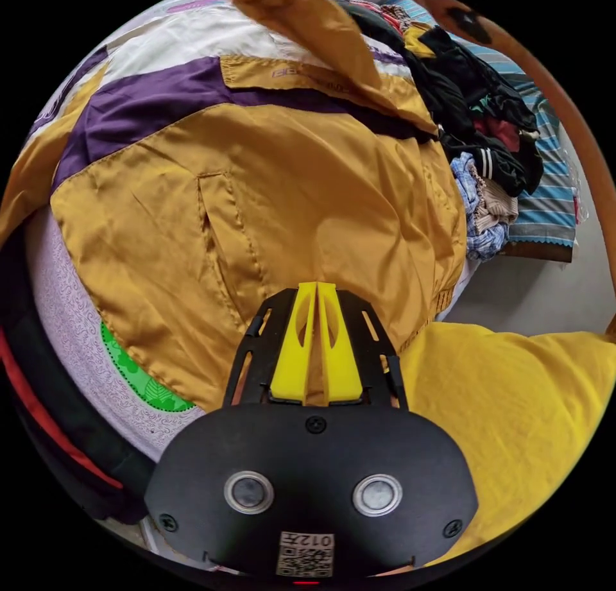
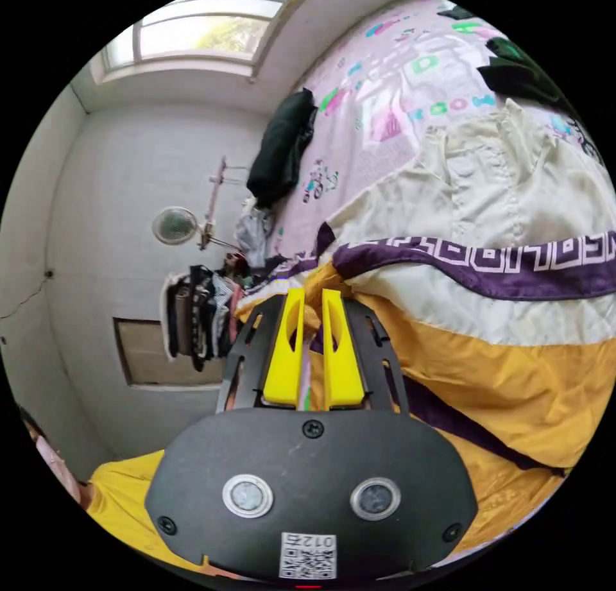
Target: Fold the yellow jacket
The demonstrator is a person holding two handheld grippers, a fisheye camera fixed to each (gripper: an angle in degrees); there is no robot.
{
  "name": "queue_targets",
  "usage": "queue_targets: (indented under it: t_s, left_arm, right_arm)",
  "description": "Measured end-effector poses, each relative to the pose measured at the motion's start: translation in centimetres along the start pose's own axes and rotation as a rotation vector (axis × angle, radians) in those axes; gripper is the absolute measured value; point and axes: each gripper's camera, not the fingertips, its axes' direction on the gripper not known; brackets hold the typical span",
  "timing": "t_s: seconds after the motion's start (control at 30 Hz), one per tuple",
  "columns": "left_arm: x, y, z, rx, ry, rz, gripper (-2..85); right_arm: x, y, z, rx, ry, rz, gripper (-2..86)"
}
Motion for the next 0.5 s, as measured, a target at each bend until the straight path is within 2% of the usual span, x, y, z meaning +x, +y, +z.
queue_targets:
  t_s: [0.07, 0.23, 0.3, 0.37, 0.5]
  left_arm:
    - [0.7, 0.0, -1.0, -0.005, -0.036, 0.019, 0.4]
    - [1.5, -1.8, -10.9, 0.302, -0.047, 0.015, 0.5]
    - [0.8, -4.8, -13.2, 0.345, -0.059, -0.003, 0.5]
    - [0.4, -8.8, -14.6, 0.343, -0.065, -0.013, 0.5]
    - [1.7, -18.2, -14.9, 0.301, -0.166, 0.024, 0.4]
  right_arm:
    - [-1.2, 0.0, 2.9, -0.038, 0.081, -0.098, 1.2]
    - [-2.1, 2.5, -0.6, 0.075, 0.173, -0.262, 1.4]
    - [0.0, 4.3, -3.4, 0.128, 0.268, -0.232, 1.2]
    - [4.0, 7.2, -6.9, 0.174, 0.443, -0.141, 0.9]
    - [8.9, 10.0, -9.4, 0.143, 0.651, 0.012, 0.7]
